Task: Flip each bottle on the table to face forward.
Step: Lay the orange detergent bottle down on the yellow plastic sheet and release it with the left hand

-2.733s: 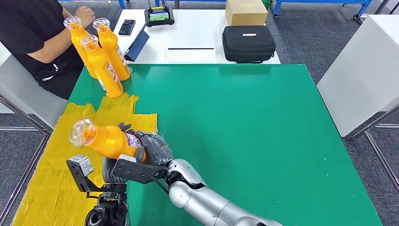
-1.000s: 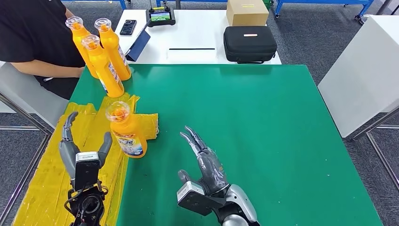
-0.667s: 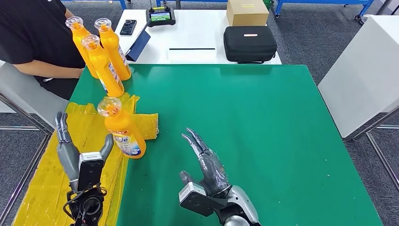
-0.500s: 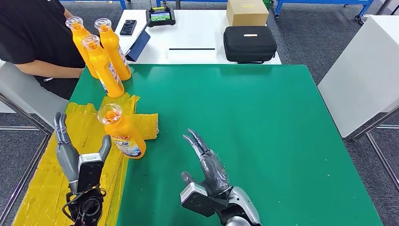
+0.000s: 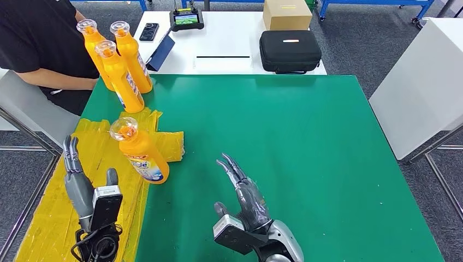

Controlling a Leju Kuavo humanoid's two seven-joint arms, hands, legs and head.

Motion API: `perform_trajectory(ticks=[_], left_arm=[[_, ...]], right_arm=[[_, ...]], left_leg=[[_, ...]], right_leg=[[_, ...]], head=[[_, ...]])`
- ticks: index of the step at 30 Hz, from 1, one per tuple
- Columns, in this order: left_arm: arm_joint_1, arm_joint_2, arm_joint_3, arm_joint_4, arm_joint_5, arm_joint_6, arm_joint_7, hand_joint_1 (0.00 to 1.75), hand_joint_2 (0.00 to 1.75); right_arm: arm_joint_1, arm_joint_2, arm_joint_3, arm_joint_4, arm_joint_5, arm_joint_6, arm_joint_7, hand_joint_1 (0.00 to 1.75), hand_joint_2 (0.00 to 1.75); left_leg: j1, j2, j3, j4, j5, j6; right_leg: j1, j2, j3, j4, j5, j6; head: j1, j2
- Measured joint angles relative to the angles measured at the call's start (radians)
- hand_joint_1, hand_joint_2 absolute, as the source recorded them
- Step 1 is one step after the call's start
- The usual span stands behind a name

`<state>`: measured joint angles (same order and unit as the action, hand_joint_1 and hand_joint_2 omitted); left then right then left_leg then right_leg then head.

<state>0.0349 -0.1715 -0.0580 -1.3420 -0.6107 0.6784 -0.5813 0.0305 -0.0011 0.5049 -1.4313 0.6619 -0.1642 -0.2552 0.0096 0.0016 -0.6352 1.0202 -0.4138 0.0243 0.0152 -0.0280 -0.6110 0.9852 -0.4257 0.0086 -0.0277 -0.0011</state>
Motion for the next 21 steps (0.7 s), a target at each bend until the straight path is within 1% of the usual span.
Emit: perform_trajectory(ticks=[8,15,17,21], left_arm=[[0.007,0.006,-0.001,-0.008,0.002,0.005,0.000,0.00,0.00],[0.011,0.006,-0.002,-0.008,0.006,0.000,-0.002,0.00,0.00],[0.013,0.007,-0.007,-0.012,0.037,-0.034,-0.006,0.00,0.00],[0.032,0.008,-0.037,-0.064,0.156,-0.153,-0.052,0.00,0.00]], right_arm=[[0.007,-0.013,-0.010,-0.003,-0.014,-0.006,-0.016,0.00,0.00],[0.008,-0.019,-0.022,-0.003,-0.031,-0.025,-0.046,0.00,0.00],[0.010,-0.018,-0.028,-0.006,-0.055,-0.050,-0.077,0.00,0.00],[0.008,-0.007,-0.058,-0.032,-0.123,-0.117,-0.154,0.00,0.00]], left_leg=[[0.000,0.000,0.000,0.000,0.000,0.000],[0.000,0.000,0.000,0.000,0.000,0.000],[0.000,0.000,0.000,0.000,0.000,0.000],[0.000,0.000,0.000,0.000,0.000,0.000]], right_leg=[[0.000,0.000,0.000,0.000,0.000,0.000],[0.000,0.000,0.000,0.000,0.000,0.000],[0.000,0.000,0.000,0.000,0.000,0.000],[0.000,0.000,0.000,0.000,0.000,0.000]], head=[[0.000,0.000],[0.000,0.000],[0.000,0.000],[0.000,0.000]])
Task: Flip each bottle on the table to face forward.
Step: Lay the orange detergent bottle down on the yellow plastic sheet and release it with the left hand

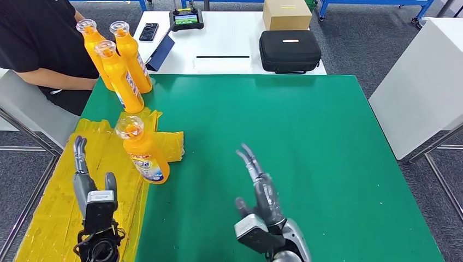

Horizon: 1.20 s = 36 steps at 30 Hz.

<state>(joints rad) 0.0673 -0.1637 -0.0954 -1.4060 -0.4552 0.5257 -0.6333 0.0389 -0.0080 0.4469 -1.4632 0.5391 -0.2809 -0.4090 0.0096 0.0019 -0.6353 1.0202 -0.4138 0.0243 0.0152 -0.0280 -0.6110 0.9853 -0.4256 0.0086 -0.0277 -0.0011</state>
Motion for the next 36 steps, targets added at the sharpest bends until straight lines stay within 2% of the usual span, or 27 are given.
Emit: perform_trajectory(ticks=[5,10,13,17,21,25,29,32,36], left_arm=[[-0.004,0.010,-0.075,-0.157,0.094,-0.070,-0.021,0.00,0.00],[-0.088,0.024,-0.192,-0.279,0.208,-0.175,0.020,0.00,0.00],[-0.158,0.026,-0.248,-0.305,0.293,-0.249,0.063,0.00,0.00],[-0.247,0.021,-0.283,-0.315,0.367,-0.321,0.129,0.00,0.00],[-0.287,0.013,-0.297,-0.312,0.388,-0.346,0.150,0.00,0.00],[-0.327,-0.004,-0.306,-0.260,0.434,-0.388,0.181,0.00,0.00],[-0.407,-0.051,-0.313,-0.103,0.473,-0.418,0.190,0.00,0.00],[-0.446,-0.078,-0.320,-0.009,0.480,-0.420,0.186,0.00,0.00],[-0.467,-0.097,-0.329,0.058,0.476,-0.413,0.184,0.00,0.00]], right_arm=[[-0.032,0.015,-0.025,-0.016,-0.037,-0.012,-0.019,0.00,0.00],[-0.085,0.057,-0.030,-0.017,-0.029,-0.015,-0.025,0.00,0.00],[-0.117,0.084,-0.026,-0.016,-0.020,-0.025,-0.024,0.00,0.00],[-0.161,0.099,-0.018,-0.017,-0.049,-0.054,-0.026,0.00,0.00],[-0.194,0.106,-0.014,-0.017,-0.071,-0.072,-0.033,0.00,0.00],[-0.241,0.117,-0.012,-0.013,-0.156,-0.114,-0.065,0.00,0.00],[-0.351,0.140,-0.018,0.016,-0.234,-0.152,-0.069,0.00,0.00],[-0.398,0.155,-0.025,0.039,-0.238,-0.167,-0.060,0.00,0.00],[-0.411,0.166,-0.030,0.052,-0.224,-0.178,-0.056,0.00,0.00]], left_leg=[[0.000,0.000,0.000,0.000,0.000,0.000],[0.000,-0.001,0.000,0.000,0.002,0.000],[0.000,-0.001,0.000,0.000,0.003,0.000],[0.000,-0.001,0.001,0.000,0.003,0.000],[0.000,-0.001,0.001,0.000,0.003,0.000],[0.000,-0.001,0.000,0.000,0.003,0.000],[0.000,-0.001,0.001,0.000,0.005,0.001],[0.000,-0.001,0.001,0.000,0.005,0.001],[0.000,-0.001,0.000,0.000,0.005,0.001]], right_leg=[[0.000,-0.001,0.000,0.000,0.000,0.000],[0.000,-0.001,0.001,0.000,0.001,0.000],[0.000,-0.001,0.001,0.000,0.001,0.000],[0.000,-0.001,0.001,0.000,0.002,0.000],[0.000,-0.001,0.001,0.000,0.002,0.000],[0.000,-0.001,0.001,0.000,0.002,0.000],[0.000,-0.001,0.001,0.000,0.004,-0.001],[0.000,-0.001,0.001,0.000,0.005,-0.001],[0.000,-0.001,0.001,0.000,0.005,-0.001]], head=[[0.000,0.000],[0.000,0.000],[0.000,0.000],[0.000,0.000],[0.000,0.000],[0.000,0.000],[0.000,0.000],[0.000,0.000],[0.000,0.000]])
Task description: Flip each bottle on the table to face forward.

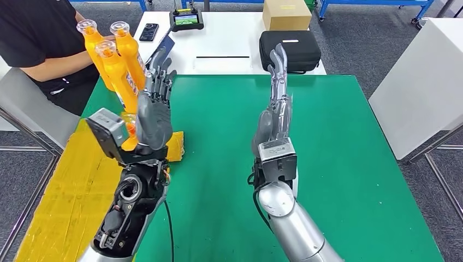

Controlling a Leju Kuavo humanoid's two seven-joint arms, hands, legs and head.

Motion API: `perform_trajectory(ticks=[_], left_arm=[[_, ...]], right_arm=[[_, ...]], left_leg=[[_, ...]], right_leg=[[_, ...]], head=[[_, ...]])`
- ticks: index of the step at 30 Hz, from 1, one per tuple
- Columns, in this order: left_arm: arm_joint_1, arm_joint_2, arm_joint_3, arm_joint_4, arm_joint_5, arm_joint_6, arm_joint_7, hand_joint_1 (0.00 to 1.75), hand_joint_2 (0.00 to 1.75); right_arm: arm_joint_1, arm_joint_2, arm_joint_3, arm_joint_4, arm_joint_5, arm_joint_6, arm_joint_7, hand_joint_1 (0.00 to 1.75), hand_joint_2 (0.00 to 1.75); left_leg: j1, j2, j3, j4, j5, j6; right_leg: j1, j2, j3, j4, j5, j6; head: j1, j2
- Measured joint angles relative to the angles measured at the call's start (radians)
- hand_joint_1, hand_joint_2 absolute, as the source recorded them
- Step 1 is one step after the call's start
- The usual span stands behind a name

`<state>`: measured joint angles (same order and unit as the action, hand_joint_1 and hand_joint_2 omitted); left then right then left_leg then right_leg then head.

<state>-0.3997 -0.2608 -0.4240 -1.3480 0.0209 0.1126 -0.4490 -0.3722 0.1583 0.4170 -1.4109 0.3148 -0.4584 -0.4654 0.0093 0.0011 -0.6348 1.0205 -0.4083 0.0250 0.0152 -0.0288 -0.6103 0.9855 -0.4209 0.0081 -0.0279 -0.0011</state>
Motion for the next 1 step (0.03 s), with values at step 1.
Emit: perform_trajectory(ticks=[1], left_arm=[[-0.002,-0.002,0.000,0.007,0.000,0.001,0.000,0.00,0.00]], right_arm=[[0.000,0.001,-0.001,0.001,0.003,-0.001,0.000,0.00,0.00]], left_leg=[[0.000,0.000,0.000,0.000,0.000,0.000]], right_leg=[[0.000,0.000,0.000,0.000,0.000,0.000]], head=[[0.000,0.000]])
